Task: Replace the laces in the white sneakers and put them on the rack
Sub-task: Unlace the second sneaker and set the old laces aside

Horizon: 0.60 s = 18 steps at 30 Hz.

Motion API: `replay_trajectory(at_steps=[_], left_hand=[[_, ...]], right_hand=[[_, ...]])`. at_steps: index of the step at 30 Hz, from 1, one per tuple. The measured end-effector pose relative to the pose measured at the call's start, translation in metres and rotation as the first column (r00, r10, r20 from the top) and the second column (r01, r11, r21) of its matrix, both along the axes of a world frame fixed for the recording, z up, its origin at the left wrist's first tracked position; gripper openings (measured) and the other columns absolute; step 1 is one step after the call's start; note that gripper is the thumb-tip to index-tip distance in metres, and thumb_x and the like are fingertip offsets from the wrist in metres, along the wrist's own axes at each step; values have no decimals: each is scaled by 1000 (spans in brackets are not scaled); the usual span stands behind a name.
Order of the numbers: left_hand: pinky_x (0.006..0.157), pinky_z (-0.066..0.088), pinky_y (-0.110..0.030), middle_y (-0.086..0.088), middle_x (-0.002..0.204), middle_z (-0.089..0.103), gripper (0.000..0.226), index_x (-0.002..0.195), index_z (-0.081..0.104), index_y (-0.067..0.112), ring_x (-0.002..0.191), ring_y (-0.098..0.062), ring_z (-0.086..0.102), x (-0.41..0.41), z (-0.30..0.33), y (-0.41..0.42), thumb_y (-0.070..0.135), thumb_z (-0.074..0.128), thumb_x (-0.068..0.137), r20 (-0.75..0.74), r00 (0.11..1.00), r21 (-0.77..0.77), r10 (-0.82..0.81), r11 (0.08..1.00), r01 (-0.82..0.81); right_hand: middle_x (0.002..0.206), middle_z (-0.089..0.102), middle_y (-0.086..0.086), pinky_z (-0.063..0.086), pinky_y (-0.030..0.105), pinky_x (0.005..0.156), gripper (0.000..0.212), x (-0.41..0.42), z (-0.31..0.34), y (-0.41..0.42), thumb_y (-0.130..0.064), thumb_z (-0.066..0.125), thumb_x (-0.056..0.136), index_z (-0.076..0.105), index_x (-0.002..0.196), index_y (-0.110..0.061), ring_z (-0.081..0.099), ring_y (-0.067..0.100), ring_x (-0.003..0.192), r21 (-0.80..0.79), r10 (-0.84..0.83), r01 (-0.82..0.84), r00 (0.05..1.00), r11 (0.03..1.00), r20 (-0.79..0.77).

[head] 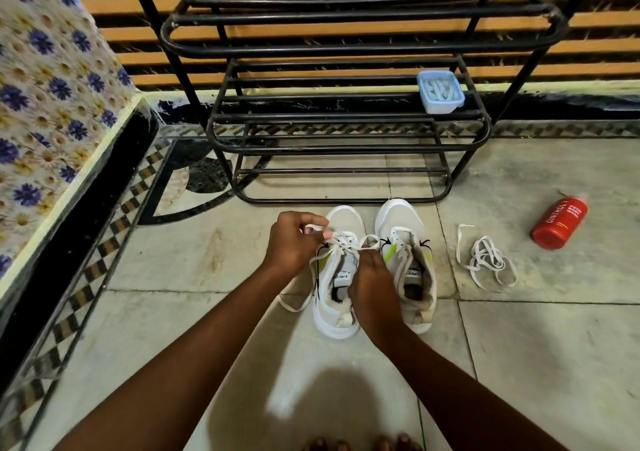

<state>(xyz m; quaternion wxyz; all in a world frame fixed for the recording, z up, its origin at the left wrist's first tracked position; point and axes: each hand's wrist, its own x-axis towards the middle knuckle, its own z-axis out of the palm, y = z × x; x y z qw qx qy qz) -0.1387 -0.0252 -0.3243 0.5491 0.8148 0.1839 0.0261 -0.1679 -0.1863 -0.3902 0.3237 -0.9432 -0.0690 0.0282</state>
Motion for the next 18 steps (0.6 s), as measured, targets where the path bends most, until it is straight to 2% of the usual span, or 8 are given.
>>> replay_trajectory(at_steps=[3,6,9,11,13,15,17,18], left_hand=[[66,45,-26,17,76,58,11,79,79,29,77,-6,59,0,0,-3,21,82,86,15,998,413,-60,910,48],[78,45,-24,14,95,54,9,86,68,26,91,-9,56,0,-6,-3,24,71,95,89,994,519,-61,855,6],[77,60,-42,2,87,72,14,92,50,14,78,-21,73,6,-3,0,19,54,105,205,969,-17,135,991,-134],[62,60,-37,-4,72,63,15,95,43,9,55,-24,67,11,10,-4,11,44,110,68,928,-494,365,821,-287],[50,50,-31,-2,64,47,18,94,42,12,45,-16,46,15,13,-4,7,38,111,-113,886,-661,450,632,-406],[52,42,-27,3,61,50,21,88,47,19,52,-15,43,15,-2,3,9,44,107,-61,920,-500,387,786,-364],[64,46,-25,10,72,63,17,83,61,22,66,-9,57,9,-21,12,15,62,99,112,990,-57,89,995,-83],[70,46,-21,10,80,66,12,83,69,22,74,-6,61,7,-26,15,18,71,94,128,987,123,-97,989,81]], right_hand=[[134,53,25,41,37,107,55,1,-2,1,7,59,77,53,132,6,54,39,125,-9,-13,13,1000,1000,-1],[130,56,26,43,39,105,56,1,-1,1,7,61,75,54,131,7,55,41,123,-31,-7,6,1000,1000,-5],[124,58,26,47,41,100,54,1,0,2,9,62,73,55,126,8,58,42,116,-45,4,-4,1000,999,-7],[124,59,26,49,42,100,55,0,0,4,10,63,72,54,127,9,58,43,117,-53,20,-20,1000,998,-3],[129,58,28,50,42,103,61,0,-1,4,11,66,71,52,130,11,57,44,121,-73,34,-33,999,997,3],[131,58,31,50,43,104,66,2,-5,4,12,68,69,51,133,12,58,45,122,-101,34,-32,999,994,21],[129,59,30,52,41,103,65,5,-10,4,12,67,69,52,133,12,60,44,119,-123,39,-35,999,992,36],[128,60,29,52,40,102,63,6,-11,3,10,65,70,53,132,11,61,43,119,-124,44,-40,998,992,34]])
